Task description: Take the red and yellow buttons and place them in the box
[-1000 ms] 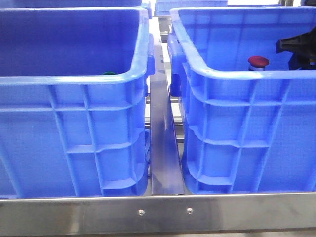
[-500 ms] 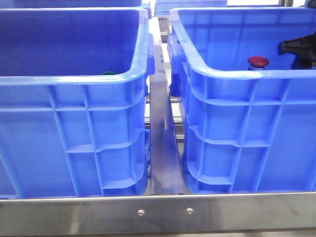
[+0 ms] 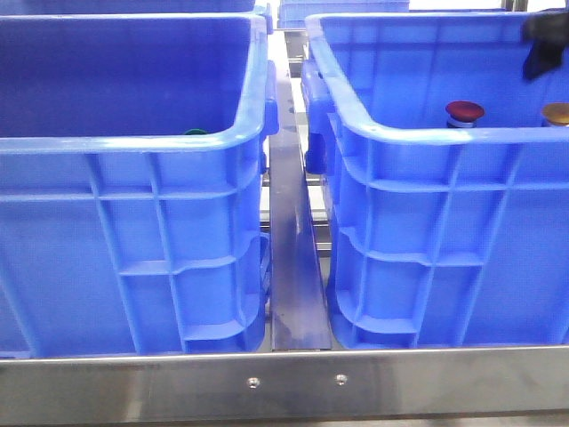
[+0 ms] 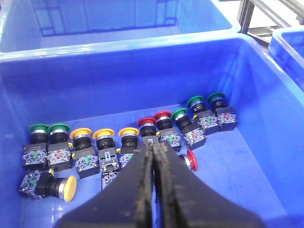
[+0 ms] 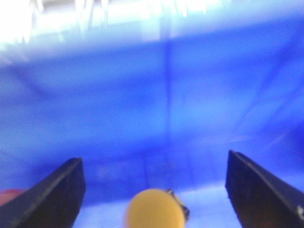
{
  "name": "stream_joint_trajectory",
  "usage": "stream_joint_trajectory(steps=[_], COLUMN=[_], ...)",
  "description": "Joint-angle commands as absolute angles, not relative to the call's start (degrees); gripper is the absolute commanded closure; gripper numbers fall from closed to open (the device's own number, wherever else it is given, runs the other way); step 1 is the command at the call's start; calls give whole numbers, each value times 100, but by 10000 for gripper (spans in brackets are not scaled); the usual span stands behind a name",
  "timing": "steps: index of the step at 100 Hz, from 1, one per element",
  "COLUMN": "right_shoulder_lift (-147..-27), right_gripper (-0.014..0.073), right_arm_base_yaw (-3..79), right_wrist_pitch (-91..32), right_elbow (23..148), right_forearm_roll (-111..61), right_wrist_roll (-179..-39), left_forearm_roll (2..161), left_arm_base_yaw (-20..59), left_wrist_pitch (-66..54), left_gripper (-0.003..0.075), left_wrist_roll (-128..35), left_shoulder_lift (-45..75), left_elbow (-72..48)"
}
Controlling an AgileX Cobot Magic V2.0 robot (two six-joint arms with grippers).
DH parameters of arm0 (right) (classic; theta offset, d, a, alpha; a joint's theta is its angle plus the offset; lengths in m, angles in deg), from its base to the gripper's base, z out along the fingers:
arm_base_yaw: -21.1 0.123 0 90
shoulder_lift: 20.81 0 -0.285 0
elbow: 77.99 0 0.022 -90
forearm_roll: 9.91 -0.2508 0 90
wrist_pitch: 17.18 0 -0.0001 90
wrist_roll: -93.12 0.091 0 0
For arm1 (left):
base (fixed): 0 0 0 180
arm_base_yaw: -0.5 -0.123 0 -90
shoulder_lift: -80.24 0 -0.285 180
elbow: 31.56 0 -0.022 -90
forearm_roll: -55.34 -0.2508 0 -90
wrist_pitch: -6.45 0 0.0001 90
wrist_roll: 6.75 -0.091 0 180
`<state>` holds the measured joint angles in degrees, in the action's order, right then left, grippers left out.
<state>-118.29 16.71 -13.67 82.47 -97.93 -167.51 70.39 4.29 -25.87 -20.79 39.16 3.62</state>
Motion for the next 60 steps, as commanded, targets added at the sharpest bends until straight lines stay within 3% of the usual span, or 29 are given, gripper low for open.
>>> stream_joint_trajectory(steps=[1, 42, 60], right_shoulder_lift=[-11168, -8559, -7549], right_gripper=[-32, -27, 34], right_arm_base_yaw=[1632, 1632, 1632], right_wrist_pitch=[-1410, -2419, -2562], right_elbow=[8205, 6768, 6209], right_forearm_roll=[-9842, -9851, -9851], right_wrist_roll=[-16809, -16809, -16809], left_forearm_roll=[7142, 7142, 7142], left_arm_base_yaw=[423, 423, 423], left_wrist_pitch=[-2154, -2154, -2154], left_gripper=[741, 741, 741], left_wrist_roll=[-2031, -2031, -2031], left_shoulder_lift=[3917, 3917, 3917], left_elbow=[217, 217, 217])
